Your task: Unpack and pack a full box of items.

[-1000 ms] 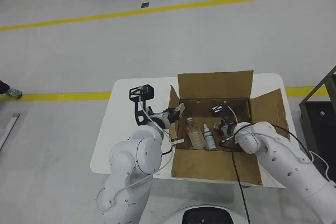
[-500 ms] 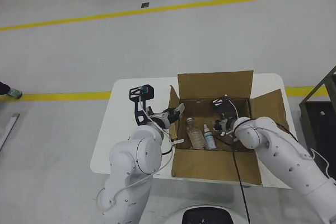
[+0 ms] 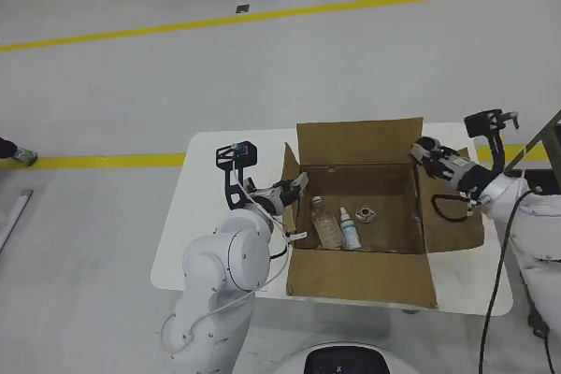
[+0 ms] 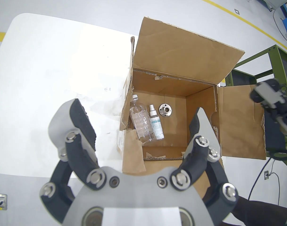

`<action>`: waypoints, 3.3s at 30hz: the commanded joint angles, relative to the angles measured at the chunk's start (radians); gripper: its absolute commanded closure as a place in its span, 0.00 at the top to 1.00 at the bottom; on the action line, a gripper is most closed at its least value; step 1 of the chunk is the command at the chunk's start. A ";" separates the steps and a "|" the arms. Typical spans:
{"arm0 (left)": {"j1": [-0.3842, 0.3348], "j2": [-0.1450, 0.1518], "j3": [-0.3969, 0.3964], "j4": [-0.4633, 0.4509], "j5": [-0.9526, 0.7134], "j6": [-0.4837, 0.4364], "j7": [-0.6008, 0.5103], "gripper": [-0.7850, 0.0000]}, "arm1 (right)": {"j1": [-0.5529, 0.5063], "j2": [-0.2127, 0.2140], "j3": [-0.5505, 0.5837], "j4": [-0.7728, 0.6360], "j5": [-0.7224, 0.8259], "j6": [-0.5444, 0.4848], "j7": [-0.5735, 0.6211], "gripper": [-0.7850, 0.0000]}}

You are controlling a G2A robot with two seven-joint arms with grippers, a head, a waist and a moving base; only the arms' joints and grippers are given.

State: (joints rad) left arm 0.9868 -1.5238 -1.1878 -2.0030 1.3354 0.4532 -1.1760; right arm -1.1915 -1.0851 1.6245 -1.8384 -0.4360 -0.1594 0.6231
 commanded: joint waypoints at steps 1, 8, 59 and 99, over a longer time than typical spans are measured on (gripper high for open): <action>0.000 0.000 0.000 0.000 0.000 0.000 0.000 1.00 | -0.042 0.005 0.093 -0.030 0.024 -0.004 -0.025 0.00; 0.000 0.000 0.000 0.000 0.000 0.000 0.000 1.00 | -0.195 0.011 0.330 -0.027 0.127 -0.007 -0.098 0.00; 0.108 -0.003 -0.016 0.113 -0.052 -0.119 0.175 0.00 | 0.018 0.009 -0.012 0.308 0.274 0.101 0.012 0.00; 0.020 -0.018 0.113 0.337 -0.220 -0.217 0.163 0.00 | 0.578 -0.045 -0.280 0.996 0.392 -0.098 0.098 0.00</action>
State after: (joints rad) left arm 1.0071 -1.5420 -1.0742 -1.6668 1.1161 0.2340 -1.0133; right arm -0.6139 -1.1311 1.3422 -0.8436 -0.0478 -0.2478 0.7163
